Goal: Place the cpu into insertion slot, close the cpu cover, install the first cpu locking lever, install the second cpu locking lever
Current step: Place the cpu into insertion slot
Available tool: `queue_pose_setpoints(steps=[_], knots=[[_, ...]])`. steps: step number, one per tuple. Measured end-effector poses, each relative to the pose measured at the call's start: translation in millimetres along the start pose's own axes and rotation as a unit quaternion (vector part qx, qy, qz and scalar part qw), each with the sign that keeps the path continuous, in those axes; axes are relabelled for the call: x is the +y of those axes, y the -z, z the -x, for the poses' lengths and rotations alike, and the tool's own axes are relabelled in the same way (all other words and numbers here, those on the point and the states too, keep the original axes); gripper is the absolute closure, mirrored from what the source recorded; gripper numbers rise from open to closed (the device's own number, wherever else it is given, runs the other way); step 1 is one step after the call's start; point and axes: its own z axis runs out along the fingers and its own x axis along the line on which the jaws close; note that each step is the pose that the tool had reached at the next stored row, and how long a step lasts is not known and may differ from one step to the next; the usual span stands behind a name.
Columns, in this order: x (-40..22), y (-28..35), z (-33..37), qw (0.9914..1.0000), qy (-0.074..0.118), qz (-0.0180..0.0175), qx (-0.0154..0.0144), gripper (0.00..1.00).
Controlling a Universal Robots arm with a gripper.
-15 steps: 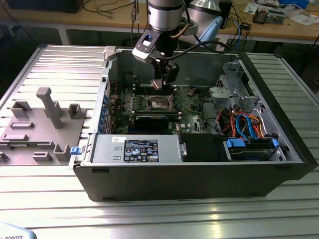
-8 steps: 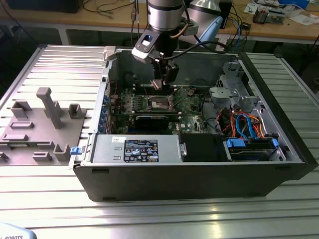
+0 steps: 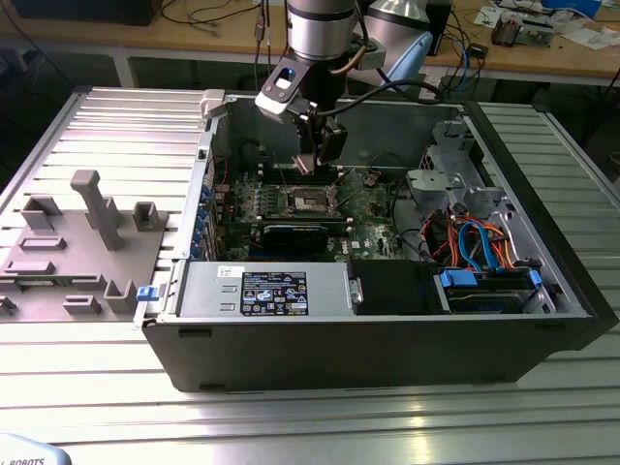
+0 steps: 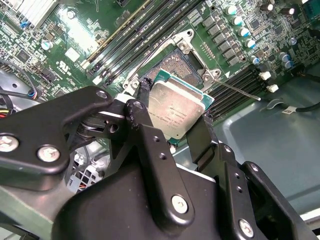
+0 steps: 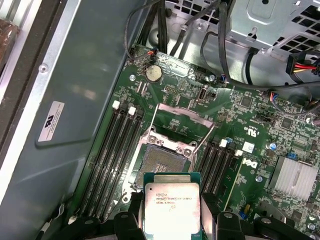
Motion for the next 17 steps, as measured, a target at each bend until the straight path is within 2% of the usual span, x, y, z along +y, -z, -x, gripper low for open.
queue_pose_setpoints(steps=[17], knots=[[-0.6, -0.2, -0.2, 0.99994, -0.011, -0.0002, -0.0003, 0.45]])
